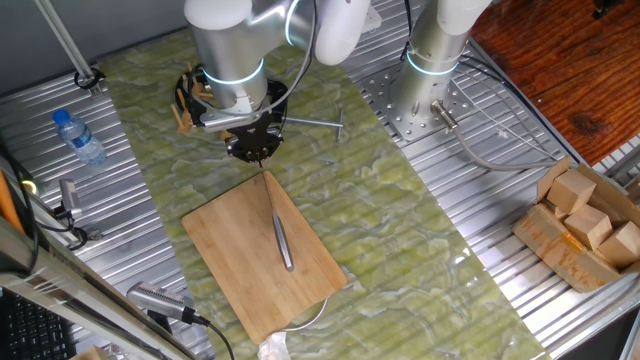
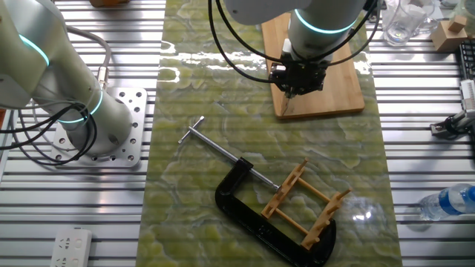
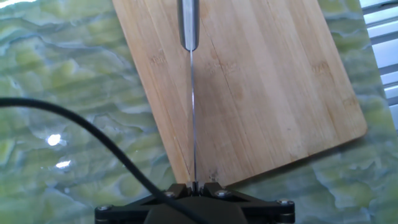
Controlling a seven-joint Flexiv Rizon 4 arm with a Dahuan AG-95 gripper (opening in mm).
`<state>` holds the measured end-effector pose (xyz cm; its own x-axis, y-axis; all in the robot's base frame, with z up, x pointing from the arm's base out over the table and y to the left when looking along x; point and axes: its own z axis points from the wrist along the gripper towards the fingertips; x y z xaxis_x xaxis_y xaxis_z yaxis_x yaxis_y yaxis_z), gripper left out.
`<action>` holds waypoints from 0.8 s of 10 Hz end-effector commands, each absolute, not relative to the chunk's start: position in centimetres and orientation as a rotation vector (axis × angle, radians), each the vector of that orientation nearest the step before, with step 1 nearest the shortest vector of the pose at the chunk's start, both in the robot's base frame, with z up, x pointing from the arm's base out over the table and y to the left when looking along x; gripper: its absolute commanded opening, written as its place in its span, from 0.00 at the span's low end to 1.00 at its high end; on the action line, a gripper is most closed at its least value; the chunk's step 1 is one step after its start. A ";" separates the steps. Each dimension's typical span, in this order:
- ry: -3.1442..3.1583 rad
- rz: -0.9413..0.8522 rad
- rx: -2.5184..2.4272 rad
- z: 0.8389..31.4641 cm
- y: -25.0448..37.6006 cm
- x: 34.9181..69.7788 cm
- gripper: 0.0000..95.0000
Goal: Put the knife on the knife rack
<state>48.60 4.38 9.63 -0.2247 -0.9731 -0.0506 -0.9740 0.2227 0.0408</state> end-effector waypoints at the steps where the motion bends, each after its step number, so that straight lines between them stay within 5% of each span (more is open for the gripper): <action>1: 2.449 0.099 -1.949 9.5 4.3 48.7 0.00; 8: 2.452 0.104 -1.944 9.6 4.3 48.6 0.00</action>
<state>48.62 4.42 9.60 -0.2288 -0.9722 -0.0499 -0.9729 0.2266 0.0460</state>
